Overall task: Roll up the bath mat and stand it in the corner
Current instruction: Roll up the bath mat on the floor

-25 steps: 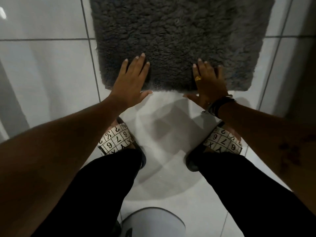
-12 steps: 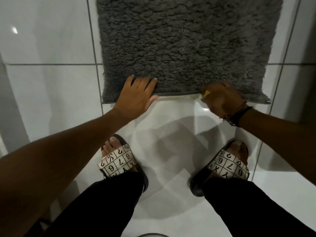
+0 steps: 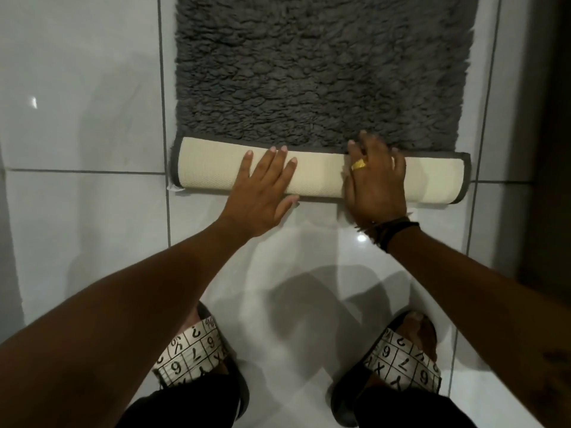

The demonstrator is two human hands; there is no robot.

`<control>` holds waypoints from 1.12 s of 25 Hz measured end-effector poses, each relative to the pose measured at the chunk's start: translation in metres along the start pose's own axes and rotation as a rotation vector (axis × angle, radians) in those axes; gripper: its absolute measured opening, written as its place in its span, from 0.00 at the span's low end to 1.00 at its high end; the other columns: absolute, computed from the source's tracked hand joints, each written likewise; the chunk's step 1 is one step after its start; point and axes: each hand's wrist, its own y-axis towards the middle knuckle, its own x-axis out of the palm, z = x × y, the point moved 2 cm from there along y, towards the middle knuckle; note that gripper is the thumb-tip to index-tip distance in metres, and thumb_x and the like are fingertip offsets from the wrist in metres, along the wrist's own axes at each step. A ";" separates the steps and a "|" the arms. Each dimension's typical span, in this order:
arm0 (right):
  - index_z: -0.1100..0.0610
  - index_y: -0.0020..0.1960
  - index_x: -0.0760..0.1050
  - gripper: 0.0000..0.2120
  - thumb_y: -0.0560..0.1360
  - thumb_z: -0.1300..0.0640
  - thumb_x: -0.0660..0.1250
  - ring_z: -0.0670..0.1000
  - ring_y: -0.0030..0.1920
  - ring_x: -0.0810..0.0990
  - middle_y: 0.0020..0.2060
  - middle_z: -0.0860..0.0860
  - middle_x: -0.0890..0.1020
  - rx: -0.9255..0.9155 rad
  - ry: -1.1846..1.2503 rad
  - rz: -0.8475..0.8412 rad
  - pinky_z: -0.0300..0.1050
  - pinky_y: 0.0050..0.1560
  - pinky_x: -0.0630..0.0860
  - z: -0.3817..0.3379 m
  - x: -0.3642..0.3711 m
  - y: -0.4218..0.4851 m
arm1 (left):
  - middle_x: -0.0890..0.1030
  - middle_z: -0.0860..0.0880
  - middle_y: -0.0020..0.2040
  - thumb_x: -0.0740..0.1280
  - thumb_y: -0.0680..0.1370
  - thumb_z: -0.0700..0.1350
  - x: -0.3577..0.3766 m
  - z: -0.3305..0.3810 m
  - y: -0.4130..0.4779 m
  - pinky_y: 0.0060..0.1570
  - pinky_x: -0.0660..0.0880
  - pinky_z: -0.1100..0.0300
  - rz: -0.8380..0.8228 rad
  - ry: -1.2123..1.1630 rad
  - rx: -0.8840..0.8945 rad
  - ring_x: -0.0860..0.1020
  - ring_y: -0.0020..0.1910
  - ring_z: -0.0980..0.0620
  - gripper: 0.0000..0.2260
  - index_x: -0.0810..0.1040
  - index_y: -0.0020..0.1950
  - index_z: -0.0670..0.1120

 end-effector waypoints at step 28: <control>0.61 0.77 0.54 0.33 0.80 0.40 0.50 0.62 0.78 0.52 0.78 0.62 0.55 0.139 -0.169 -0.166 0.67 0.74 0.49 -0.028 0.005 0.081 | 0.64 0.37 0.79 0.50 0.85 0.57 -0.051 -0.057 0.138 0.78 0.52 0.36 -0.139 -0.122 -0.053 0.59 0.80 0.39 0.28 0.60 0.80 0.40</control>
